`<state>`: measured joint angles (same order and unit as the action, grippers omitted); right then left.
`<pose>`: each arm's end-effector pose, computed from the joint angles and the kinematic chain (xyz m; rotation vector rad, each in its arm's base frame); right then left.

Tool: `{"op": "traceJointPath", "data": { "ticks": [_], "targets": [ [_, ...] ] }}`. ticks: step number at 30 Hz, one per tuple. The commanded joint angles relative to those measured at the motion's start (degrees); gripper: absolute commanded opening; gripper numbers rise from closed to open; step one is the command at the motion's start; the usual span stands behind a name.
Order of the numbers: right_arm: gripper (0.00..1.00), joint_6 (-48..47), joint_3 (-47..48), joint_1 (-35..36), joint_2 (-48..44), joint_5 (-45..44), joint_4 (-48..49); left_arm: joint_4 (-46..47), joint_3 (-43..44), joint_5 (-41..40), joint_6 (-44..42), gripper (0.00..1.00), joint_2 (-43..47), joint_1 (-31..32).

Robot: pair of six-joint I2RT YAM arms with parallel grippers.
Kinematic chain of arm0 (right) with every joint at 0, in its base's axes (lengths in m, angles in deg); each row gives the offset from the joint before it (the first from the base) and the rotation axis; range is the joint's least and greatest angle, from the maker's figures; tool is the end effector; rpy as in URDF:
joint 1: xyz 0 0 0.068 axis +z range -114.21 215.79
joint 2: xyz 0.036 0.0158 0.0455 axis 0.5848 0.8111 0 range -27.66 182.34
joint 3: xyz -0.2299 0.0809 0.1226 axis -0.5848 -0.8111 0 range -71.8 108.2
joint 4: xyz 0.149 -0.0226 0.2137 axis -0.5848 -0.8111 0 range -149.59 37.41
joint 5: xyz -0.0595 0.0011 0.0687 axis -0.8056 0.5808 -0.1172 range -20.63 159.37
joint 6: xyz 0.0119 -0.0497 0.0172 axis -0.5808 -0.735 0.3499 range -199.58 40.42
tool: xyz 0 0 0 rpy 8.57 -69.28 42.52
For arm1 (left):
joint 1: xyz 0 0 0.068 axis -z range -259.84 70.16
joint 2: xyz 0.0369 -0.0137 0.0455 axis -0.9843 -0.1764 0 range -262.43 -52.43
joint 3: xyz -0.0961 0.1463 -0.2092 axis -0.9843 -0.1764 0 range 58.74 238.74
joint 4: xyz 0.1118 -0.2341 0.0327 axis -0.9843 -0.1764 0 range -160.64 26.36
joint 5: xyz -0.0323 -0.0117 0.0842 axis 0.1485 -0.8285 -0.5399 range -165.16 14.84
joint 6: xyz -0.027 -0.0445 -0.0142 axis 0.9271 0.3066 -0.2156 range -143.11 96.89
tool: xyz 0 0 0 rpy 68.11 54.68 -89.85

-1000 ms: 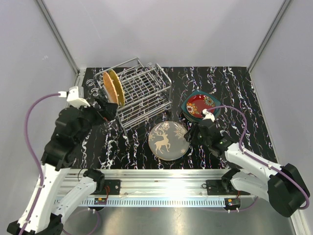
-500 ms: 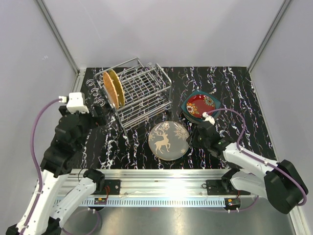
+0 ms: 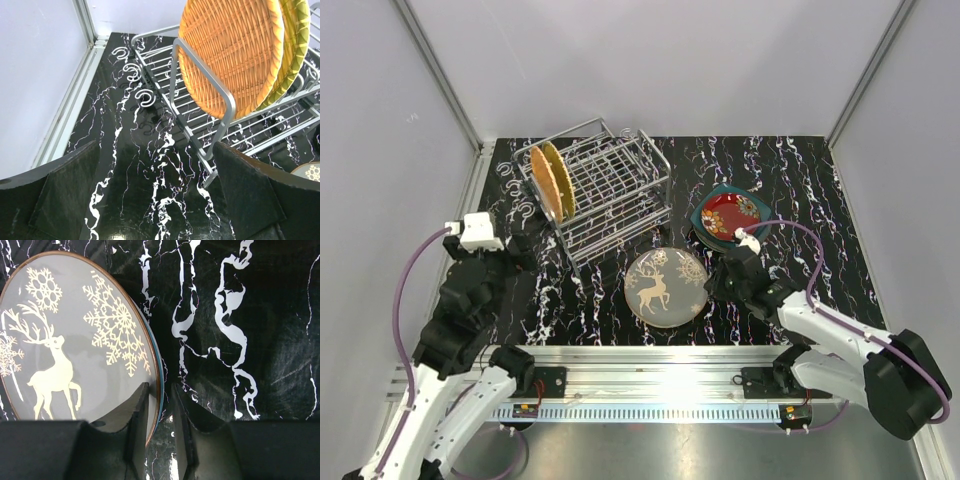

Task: Load the plates into the dish rack
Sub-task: Grab a plate with the right arm

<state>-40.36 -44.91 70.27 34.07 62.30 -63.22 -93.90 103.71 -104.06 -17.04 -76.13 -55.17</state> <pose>0.1732 0.1135 0.1774 0.1605 2.4032 0.4724 0.0879 -0.0214 0.3480 -0.0927 1.7058 0.0369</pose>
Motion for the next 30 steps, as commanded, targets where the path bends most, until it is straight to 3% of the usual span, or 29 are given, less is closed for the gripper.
{"op": "traceJointPath", "data": {
  "ticks": [1,6,19,30],
  "targets": [
    [0.30,-0.29,2.02,-0.38,-2.06,-0.50,-0.19,3.10,0.64,-0.54,0.17,0.99,-3.62,0.30],
    [0.30,0.50,1.76,-0.38,-1.18,2.32,1.84,1.87,1.70,-0.45,1.49,0.99,-8.02,0.29],
    [0.23,2.00,1.85,-0.46,-1.70,3.38,3.78,2.84,-1.20,1.75,2.90,0.99,-9.60,0.12],
    [0.29,5.07,-0.26,-0.47,3.04,6.89,12.46,2.93,-1.82,2.89,3.25,0.99,-9.26,-0.67]
  ]
}}
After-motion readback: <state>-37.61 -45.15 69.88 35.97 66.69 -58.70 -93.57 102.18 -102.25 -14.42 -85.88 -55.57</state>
